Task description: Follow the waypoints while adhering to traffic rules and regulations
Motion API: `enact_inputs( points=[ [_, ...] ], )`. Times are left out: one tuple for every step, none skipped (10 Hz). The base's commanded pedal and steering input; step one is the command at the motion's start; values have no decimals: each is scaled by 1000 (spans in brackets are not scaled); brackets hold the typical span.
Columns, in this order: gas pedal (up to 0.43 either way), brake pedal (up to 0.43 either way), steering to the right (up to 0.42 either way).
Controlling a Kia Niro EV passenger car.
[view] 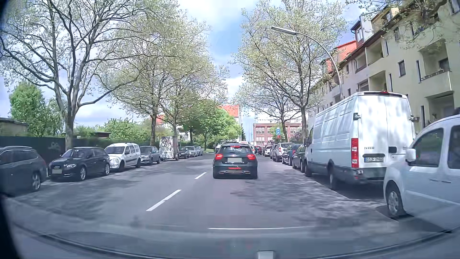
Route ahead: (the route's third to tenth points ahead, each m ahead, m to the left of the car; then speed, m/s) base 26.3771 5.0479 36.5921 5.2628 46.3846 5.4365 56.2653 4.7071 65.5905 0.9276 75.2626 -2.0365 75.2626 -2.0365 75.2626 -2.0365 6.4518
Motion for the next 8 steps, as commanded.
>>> enact_inputs(
  points=[
    [118, 24, -8],
    [110, 18, -7],
    [87, 24, -6],
    [47, 24, -5],
    [0, 18, -5],
    [0, 24, -4],
    [0, 24, -3],
    [0, 24, -1]
  ],
)
